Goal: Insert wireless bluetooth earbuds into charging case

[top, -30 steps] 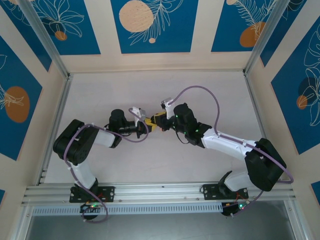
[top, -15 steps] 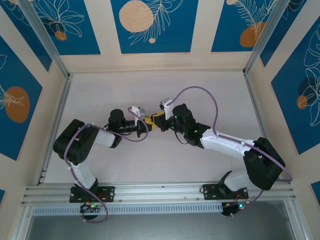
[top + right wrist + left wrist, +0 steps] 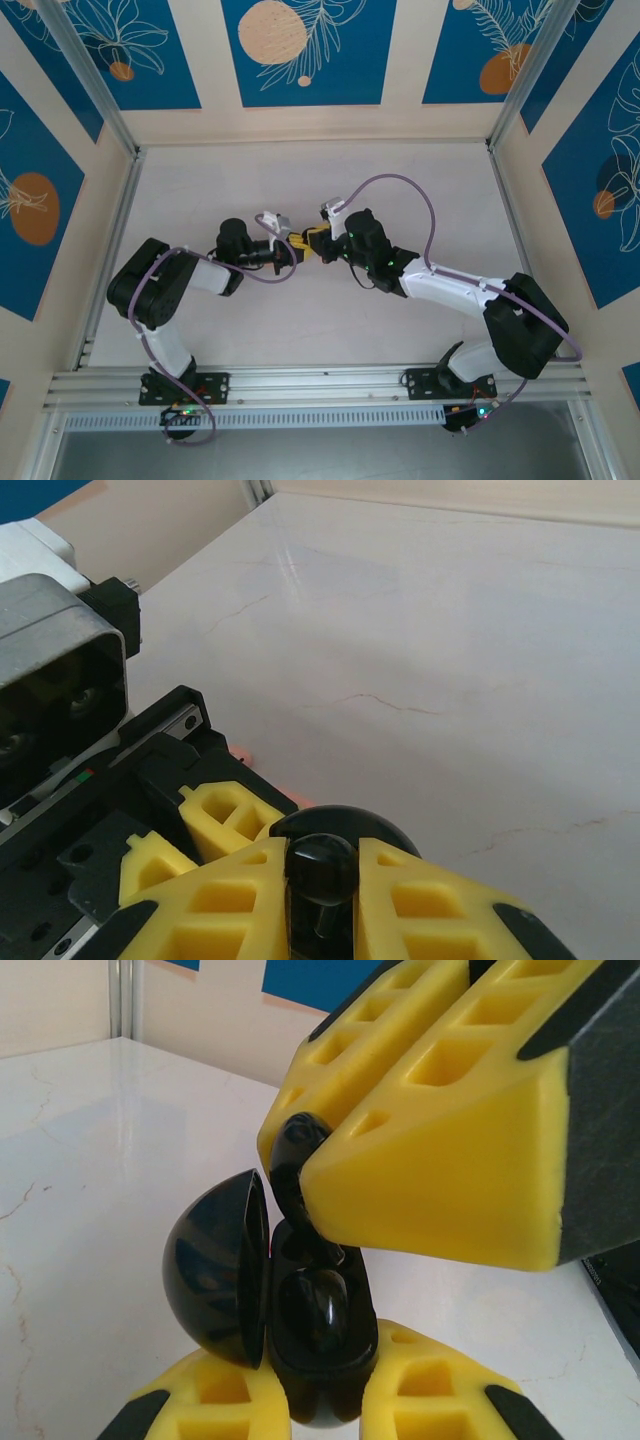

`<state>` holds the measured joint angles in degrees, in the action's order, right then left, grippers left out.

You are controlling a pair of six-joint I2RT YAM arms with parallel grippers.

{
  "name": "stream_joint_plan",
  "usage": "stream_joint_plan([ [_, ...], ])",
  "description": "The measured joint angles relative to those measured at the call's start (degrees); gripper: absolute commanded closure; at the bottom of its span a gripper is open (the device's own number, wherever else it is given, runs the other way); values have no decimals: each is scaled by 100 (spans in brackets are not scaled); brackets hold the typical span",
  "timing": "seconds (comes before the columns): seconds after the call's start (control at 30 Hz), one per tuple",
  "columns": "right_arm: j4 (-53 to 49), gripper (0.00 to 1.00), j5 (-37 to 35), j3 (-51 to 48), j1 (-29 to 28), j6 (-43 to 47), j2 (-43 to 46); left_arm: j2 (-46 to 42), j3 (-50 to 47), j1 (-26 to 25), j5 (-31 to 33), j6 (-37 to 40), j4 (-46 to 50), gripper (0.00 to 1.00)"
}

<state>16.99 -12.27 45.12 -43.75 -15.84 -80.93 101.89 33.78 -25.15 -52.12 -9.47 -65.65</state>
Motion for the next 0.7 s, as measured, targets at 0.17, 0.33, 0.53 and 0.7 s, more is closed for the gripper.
stream_joint_plan([
  [0.17,31,80,0,-98,26,4,13,9,0,0,2,-55,-28,93],
  [0.33,31,80,0,-229,26,46,109,33,0,0,-2,-72,-20,93],
  [0.53,11,75,66,-278,26,105,175,33,0,0,-20,-72,-61,93],
  [0.7,-11,68,240,-278,81,107,175,35,-4,2,-28,-76,-96,93],
])
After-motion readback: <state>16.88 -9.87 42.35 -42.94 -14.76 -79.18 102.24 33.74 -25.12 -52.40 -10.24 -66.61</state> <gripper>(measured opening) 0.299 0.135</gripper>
